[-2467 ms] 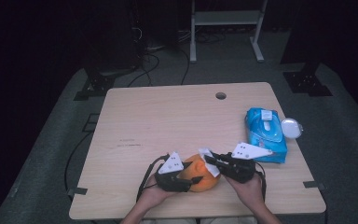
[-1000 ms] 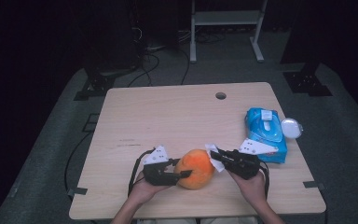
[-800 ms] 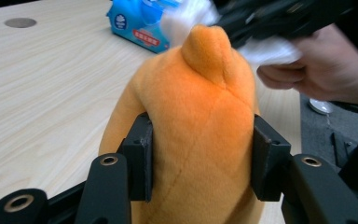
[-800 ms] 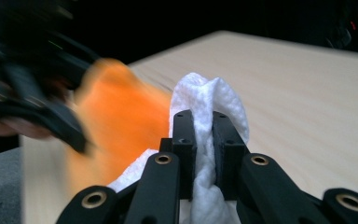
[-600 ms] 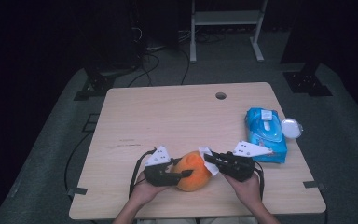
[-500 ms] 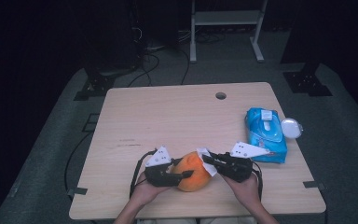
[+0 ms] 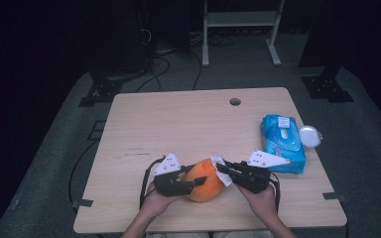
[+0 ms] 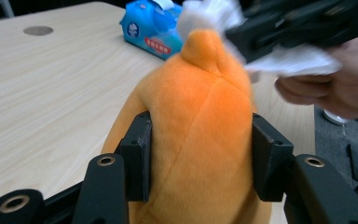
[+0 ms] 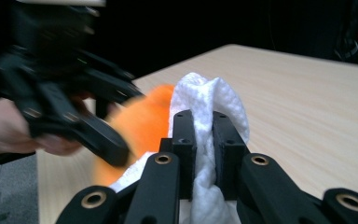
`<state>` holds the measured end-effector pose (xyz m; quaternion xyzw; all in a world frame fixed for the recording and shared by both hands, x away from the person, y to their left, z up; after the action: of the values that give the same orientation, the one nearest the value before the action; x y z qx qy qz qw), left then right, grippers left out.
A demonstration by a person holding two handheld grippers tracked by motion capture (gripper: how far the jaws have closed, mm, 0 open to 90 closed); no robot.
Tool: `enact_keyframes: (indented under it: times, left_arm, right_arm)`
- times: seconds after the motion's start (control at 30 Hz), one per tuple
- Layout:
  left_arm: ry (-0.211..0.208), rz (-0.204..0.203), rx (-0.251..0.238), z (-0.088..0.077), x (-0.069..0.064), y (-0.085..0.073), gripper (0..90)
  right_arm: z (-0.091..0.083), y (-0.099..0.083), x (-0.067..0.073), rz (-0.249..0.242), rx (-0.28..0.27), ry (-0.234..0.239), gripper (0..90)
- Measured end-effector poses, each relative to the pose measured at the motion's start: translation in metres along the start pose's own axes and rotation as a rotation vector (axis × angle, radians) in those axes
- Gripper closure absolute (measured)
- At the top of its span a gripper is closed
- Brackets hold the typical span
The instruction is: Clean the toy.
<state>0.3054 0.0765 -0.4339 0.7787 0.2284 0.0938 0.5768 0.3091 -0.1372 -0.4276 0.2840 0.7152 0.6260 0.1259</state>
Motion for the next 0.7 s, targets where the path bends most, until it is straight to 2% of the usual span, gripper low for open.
enact_keyframes:
  times: [0.03, 0.1, 0.23, 0.3, 0.37, 0.5, 0.57, 0.63, 0.67, 0.7]
  left_arm:
    - [0.01, 0.009, 0.011, 0.0, 0.0, 0.0, 49.6]
    - [0.02, 0.005, 0.02, 0.001, -0.001, -0.001, 49.5]
    - [0.024, 0.01, 0.027, 0.007, -0.004, -0.001, 49.5]
    - [0.022, 0.025, 0.034, 0.008, -0.007, 0.0, 49.5]
    - [0.024, 0.029, 0.039, 0.008, -0.009, 0.001, 49.4]
    - [0.026, 0.012, 0.037, 0.007, -0.007, 0.001, 49.5]
    - [0.028, 0.015, 0.04, 0.007, -0.007, 0.002, 49.6]
    - [0.009, 0.025, 0.039, 0.009, -0.013, 0.004, 49.6]
    - [0.009, 0.025, 0.039, 0.009, -0.013, 0.004, 49.6]
    - [0.005, 0.03, 0.04, 0.009, -0.016, 0.006, 49.5]
  right_arm:
    - [0.0, -0.003, -0.004, 0.007, 0.02, -0.018, 80.8]
    - [0.001, -0.006, -0.005, 0.036, 0.015, -0.013, 80.7]
    - [-0.001, 0.01, 0.014, -0.028, -0.042, 0.029, 80.7]
    - [0.0, 0.013, 0.023, -0.067, -0.044, 0.045, 80.7]
    - [0.003, 0.008, 0.021, -0.081, -0.027, 0.037, 80.7]
    - [0.001, 0.004, 0.01, -0.052, -0.011, 0.005, 80.6]
    - [-0.002, 0.009, 0.016, -0.072, -0.029, 0.006, 80.6]
    - [-0.003, 0.015, 0.026, -0.108, -0.05, 0.027, 80.6]
    - [-0.003, 0.015, 0.026, -0.108, -0.05, 0.027, 80.6]
    - [0.0, 0.017, 0.031, -0.141, -0.046, 0.031, 80.6]
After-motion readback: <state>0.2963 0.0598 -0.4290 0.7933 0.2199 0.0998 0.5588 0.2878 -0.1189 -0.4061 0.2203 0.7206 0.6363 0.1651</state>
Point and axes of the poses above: each handheld gripper's, and its own axes: z roughly forward along the jaws, y roughly out of its top, x roughly to its left, the point moved 4 cm from there along z, roughly forward along the jaws, and after that the axes turned 5 degrees about -x, right-handed, at the moved point
